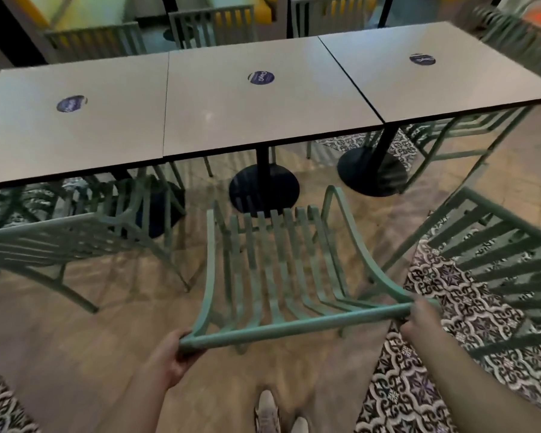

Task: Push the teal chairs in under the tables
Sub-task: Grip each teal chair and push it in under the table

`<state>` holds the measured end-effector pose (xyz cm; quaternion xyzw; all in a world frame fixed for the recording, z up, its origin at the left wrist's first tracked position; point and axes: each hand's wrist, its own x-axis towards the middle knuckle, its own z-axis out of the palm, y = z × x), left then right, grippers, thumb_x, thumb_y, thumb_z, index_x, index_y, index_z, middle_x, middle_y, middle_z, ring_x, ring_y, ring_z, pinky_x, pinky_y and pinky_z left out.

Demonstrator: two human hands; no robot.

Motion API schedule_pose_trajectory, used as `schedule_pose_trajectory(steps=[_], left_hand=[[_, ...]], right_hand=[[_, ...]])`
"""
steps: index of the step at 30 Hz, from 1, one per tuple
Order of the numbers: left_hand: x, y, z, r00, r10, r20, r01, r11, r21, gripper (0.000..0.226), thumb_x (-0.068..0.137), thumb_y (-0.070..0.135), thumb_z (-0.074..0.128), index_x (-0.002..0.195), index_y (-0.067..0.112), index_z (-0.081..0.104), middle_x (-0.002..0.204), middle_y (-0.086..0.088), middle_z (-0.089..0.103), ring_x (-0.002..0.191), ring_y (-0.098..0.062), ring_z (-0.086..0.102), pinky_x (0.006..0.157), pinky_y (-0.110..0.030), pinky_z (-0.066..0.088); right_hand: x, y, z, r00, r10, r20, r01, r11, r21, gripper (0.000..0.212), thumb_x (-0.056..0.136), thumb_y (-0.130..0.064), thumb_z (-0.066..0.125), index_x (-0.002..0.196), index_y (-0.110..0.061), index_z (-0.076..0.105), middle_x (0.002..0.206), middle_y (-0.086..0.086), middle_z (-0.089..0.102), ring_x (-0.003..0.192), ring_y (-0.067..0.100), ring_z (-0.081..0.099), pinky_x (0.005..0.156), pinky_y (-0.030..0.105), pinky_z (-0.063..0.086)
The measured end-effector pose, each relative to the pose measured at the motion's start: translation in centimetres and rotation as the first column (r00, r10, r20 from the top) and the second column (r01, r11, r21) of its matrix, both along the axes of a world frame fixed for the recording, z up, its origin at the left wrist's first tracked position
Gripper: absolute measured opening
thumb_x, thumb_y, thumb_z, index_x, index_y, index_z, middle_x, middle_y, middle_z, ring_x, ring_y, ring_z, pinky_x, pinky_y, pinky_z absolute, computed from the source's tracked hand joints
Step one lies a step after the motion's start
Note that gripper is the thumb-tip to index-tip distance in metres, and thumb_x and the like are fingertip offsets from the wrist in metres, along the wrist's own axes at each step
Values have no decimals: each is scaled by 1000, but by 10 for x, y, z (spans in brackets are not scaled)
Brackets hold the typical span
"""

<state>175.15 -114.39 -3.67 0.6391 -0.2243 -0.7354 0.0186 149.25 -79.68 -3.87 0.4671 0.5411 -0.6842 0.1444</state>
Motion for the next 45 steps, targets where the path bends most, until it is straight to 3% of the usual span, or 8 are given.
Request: schedule_pose_trajectory(steps=[8, 15, 22, 26, 30, 34, 41, 45], left_hand=[[-6, 57, -4, 949, 299, -100, -304, 952, -38, 57, 88, 58, 54, 123, 12, 52, 113, -15, 54, 88, -34, 58, 73, -48, 53], [-39, 64, -1, 907, 422, -5, -421, 907, 3, 57, 91, 21, 61, 141, 7, 38, 128, -22, 49, 100, -37, 54, 82, -44, 49], [-63, 49, 0, 922, 387, -5, -387, 922, -20, 49, 91, 15, 58, 136, 5, 41, 121, -24, 49, 104, -39, 54, 84, -46, 49], [-82, 26, -9, 931, 366, -8, -366, 930, -40, 47, 89, 17, 59, 132, 4, 45, 105, -22, 50, 84, -36, 55, 94, -50, 51], [-101, 10, -14, 924, 382, 2, -381, 922, -68, 47, 86, 20, 61, 128, 3, 47, 107, -23, 53, 83, -37, 57, 92, -52, 52], [-127, -8, -11, 918, 394, -40, -395, 917, -44, 37, 89, 19, 60, 120, 3, 47, 97, -22, 52, 88, -41, 59, 88, -55, 53], [-174, -33, 0, 905, 423, -33, -425, 903, -71, 37, 90, 15, 55, 124, 5, 46, 122, -20, 51, 105, -34, 56, 89, -42, 52], [-201, -49, -5, 925, 378, -44, -380, 924, -51, 14, 90, 18, 52, 99, 7, 51, 115, -16, 51, 95, -28, 55, 71, -37, 58]], right_hand=[[9, -10, -13, 1000, -6, 18, 8, 996, -93, 55, 87, -37, 64, 134, -15, 44, 111, 14, 55, 95, 29, 59, 97, 47, 49], [0, -15, -19, 996, -71, 46, 74, 994, -74, 58, 82, -20, 64, 136, -16, 43, 127, 10, 53, 114, 31, 54, 102, 49, 44], [-25, -26, -16, 999, -18, 44, 21, 998, -57, 45, 86, -19, 63, 128, -12, 46, 117, 12, 55, 108, 31, 58, 96, 45, 50], [-42, -39, -16, 999, 31, 43, -27, 997, -78, 31, 88, -18, 63, 113, -11, 48, 105, 11, 57, 92, 24, 61, 84, 36, 54], [-63, -51, -16, 995, 80, 54, -75, 993, -86, 15, 88, -18, 64, 91, -12, 51, 95, 8, 56, 79, 18, 57, 68, 28, 51], [-92, -66, -14, 995, 92, 39, -87, 990, -113, 38, 85, -20, 67, 120, -13, 54, 111, 8, 60, 82, 17, 60, 53, 24, 53], [-144, -95, -12, 987, 142, 78, -129, 980, -152, 18, 86, -15, 67, 91, -14, 49, 116, 10, 56, 76, 18, 56, 59, 27, 47], [-175, -109, -6, 987, 154, 52, -143, 975, -170, 46, 86, -15, 67, 128, -10, 48, 117, 11, 55, 82, 21, 56, 68, 28, 49]])
